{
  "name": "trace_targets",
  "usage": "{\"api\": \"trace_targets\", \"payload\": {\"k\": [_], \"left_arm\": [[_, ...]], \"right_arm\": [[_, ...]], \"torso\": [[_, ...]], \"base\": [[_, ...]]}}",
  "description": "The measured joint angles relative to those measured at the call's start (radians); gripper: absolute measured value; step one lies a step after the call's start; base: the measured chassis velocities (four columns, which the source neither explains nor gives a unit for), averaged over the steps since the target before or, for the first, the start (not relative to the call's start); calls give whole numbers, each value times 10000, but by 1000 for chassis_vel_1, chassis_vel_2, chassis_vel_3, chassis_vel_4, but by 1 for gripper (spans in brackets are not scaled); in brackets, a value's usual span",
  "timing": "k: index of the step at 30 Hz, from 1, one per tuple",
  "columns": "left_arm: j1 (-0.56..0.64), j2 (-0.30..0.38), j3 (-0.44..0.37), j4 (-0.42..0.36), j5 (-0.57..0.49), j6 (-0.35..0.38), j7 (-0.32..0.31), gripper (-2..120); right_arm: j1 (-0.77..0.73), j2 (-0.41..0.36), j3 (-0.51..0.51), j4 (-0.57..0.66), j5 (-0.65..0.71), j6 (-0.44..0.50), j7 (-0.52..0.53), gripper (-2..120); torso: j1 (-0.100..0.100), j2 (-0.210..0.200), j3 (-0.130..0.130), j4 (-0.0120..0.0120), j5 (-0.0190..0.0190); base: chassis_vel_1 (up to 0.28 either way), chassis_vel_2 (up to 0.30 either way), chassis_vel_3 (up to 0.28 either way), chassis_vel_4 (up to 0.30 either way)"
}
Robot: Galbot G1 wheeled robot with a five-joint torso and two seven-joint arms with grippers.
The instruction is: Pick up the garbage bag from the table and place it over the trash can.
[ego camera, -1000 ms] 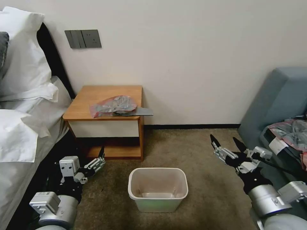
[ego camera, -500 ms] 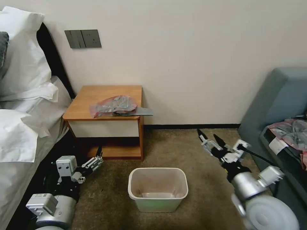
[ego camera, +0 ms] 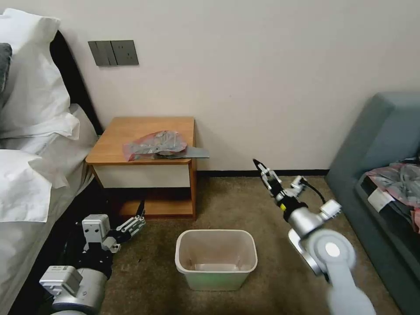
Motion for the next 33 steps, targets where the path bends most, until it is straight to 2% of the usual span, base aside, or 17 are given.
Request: {"api": "trace_targets", "payload": {"k": [5,10,13,27,32,33], "left_arm": [[8,393,-104,0,-368,-169,-90,100],[10,407,-109,0,-381,-177,-96,100],[100,329,-110,1,-369,-243,-98,100],[246,149,-145,3,-236,-442,-72,100],[242,156,-141,2,-220,-498,-71,100],[240,156,-142,3,-220,-504,-71,100]], "right_arm": [[1082,325,-720,-1364,613,-20,-142,100],[1551,484,-1029,-2092,1081,-20,-144,100],[2206,622,-1259,-3286,1530,-74,-229,100],[3968,923,-2210,-5574,1798,-104,-641,100],[4393,959,-2433,-6004,1817,-59,-731,100],[4443,960,-2485,-6028,1866,-58,-742,96]], "torso": [[0,0,-1,2,-2],[0,1,0,2,-1],[1,1,0,0,-1],[1,2,-1,3,-1],[1,1,-1,2,1],[1,2,-1,2,1]], "base": [[0,0,0,0],[0,0,0,0],[0,0,0,0],[0,0,0,0],[0,0,0,0],[0,0,0,0]]}}
